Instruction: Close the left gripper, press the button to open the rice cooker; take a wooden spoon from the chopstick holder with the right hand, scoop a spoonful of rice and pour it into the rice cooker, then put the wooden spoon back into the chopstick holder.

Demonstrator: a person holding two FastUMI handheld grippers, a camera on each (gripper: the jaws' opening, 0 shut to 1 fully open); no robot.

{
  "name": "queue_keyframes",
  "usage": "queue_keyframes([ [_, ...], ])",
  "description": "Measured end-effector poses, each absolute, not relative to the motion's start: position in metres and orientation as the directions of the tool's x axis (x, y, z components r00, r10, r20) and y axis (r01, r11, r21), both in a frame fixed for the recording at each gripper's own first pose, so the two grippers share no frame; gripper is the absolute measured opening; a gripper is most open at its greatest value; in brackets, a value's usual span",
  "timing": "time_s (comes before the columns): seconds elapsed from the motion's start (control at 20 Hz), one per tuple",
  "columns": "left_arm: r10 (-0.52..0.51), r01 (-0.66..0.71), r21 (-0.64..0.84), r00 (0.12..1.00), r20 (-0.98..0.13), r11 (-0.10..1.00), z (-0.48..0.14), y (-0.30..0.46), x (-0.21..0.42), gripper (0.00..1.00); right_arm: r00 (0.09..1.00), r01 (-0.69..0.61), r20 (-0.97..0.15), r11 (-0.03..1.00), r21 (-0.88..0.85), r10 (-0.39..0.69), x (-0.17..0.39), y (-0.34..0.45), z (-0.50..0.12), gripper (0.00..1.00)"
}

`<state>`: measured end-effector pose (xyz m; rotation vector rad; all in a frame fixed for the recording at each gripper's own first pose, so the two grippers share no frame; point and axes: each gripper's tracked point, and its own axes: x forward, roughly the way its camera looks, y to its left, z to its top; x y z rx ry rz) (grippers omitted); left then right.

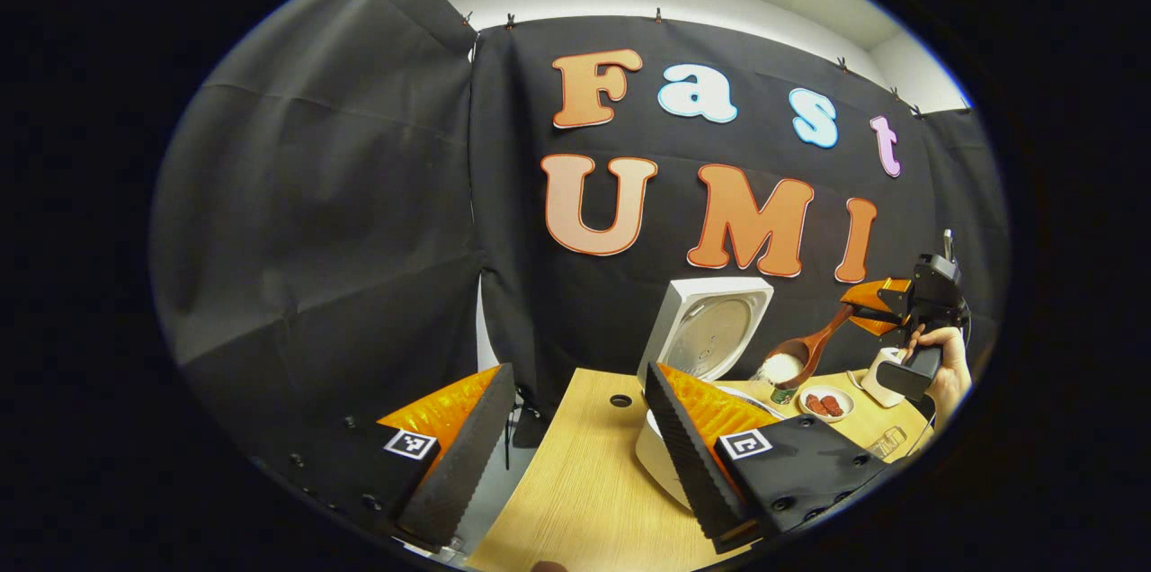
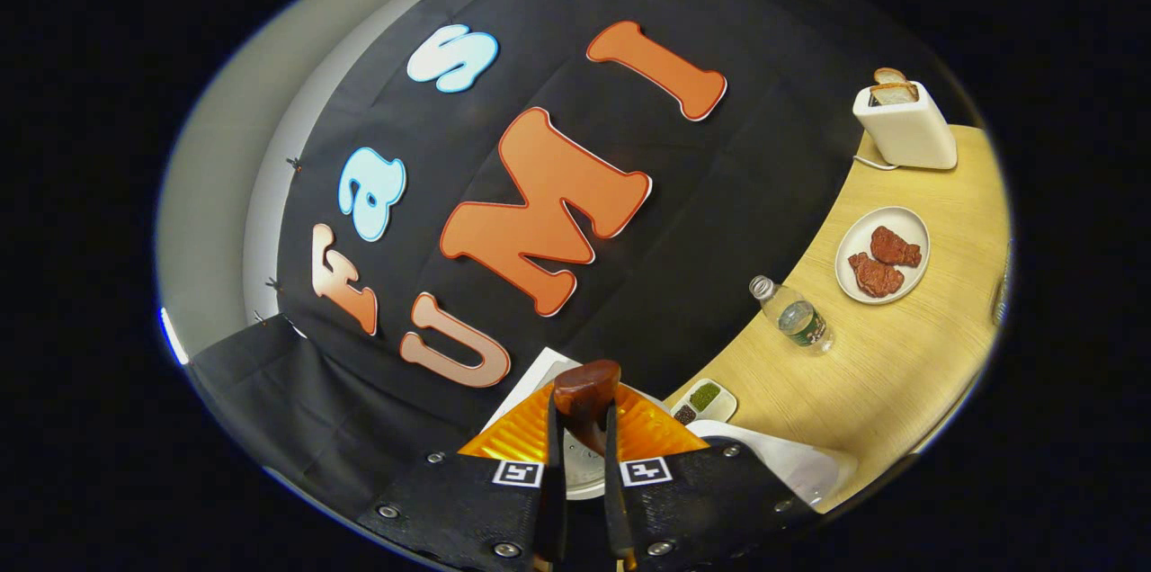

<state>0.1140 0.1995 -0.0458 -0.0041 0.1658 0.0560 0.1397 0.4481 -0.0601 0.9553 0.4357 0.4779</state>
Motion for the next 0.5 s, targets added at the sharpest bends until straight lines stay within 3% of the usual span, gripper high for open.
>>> queue_keyframes([
  [0.5,0.068,-0.067,0.012,0.983,-0.172,0.998,-0.0474,0.2000,0.1219,0.97,0.812,-0.210,-0.157,0.531,0.821,0.563,0.1488,0.4498,-0.0673,0.17],
])
